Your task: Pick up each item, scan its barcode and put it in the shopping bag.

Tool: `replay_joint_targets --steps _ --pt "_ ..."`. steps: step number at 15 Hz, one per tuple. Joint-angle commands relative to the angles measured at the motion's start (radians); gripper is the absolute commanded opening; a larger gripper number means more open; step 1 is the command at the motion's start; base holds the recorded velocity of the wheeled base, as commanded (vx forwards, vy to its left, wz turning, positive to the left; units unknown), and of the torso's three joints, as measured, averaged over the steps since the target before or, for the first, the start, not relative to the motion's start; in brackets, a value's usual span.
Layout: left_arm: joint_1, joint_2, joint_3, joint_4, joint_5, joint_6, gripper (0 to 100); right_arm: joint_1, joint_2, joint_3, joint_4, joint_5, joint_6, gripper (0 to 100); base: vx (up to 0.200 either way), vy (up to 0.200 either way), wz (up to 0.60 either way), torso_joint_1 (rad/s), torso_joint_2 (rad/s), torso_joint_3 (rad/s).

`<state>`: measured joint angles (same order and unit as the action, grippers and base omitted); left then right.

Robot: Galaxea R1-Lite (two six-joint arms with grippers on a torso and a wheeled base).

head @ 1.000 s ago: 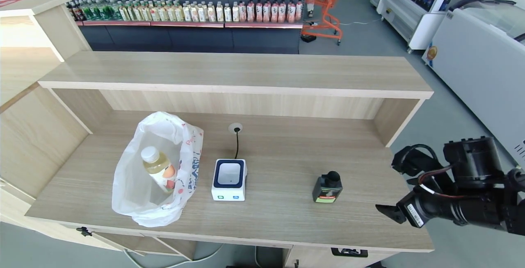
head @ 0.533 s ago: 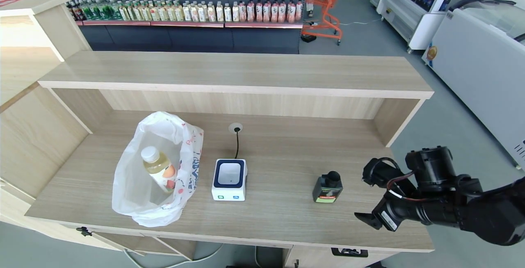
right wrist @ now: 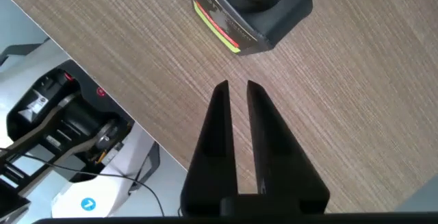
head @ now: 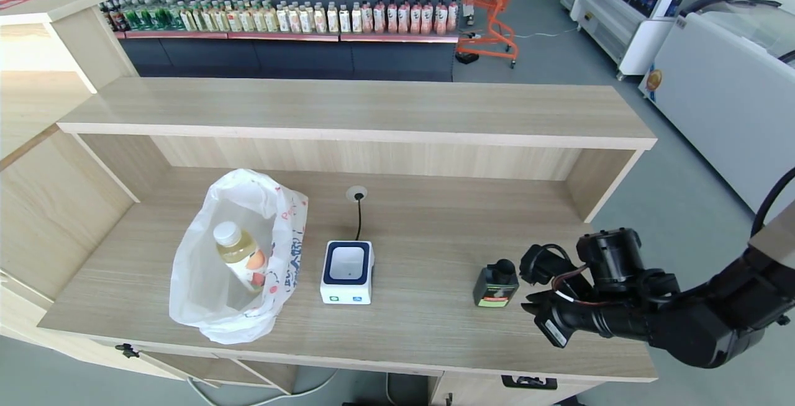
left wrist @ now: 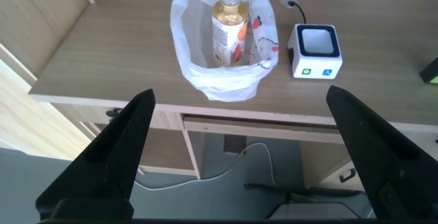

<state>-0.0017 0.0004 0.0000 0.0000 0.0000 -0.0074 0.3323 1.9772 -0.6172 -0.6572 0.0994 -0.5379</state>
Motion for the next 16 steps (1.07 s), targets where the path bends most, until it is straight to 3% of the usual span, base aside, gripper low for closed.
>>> replay_joint_targets --steps 1,5,6,10,16 --pt "0.0 0.0 0.0 0.0 0.0 0.0 100 0.013 0.041 -0.013 -0.018 0.005 -0.001 0 0.0 0.0 0.0 0.0 0.0 0.0" --pt "0.0 0.0 0.0 0.0 0.0 0.0 100 0.034 -0.017 0.005 -0.019 0.005 -0.004 0 0.0 0.0 0.0 0.0 0.0 0.0" --pt "0.0 0.0 0.0 0.0 0.0 0.0 100 0.036 -0.041 0.025 -0.021 0.002 -0.007 100 0.0 0.0 0.0 0.0 0.0 0.0" --pt "0.0 0.0 0.0 0.0 0.0 0.0 100 0.019 -0.029 -0.006 -0.022 -0.007 -0.017 100 0.0 0.0 0.0 0.0 0.0 0.0" --pt "0.0 0.0 0.0 0.0 0.0 0.0 100 0.033 0.155 -0.196 -0.022 0.0 -0.024 100 0.0 0.0 0.0 0.0 0.0 0.0"
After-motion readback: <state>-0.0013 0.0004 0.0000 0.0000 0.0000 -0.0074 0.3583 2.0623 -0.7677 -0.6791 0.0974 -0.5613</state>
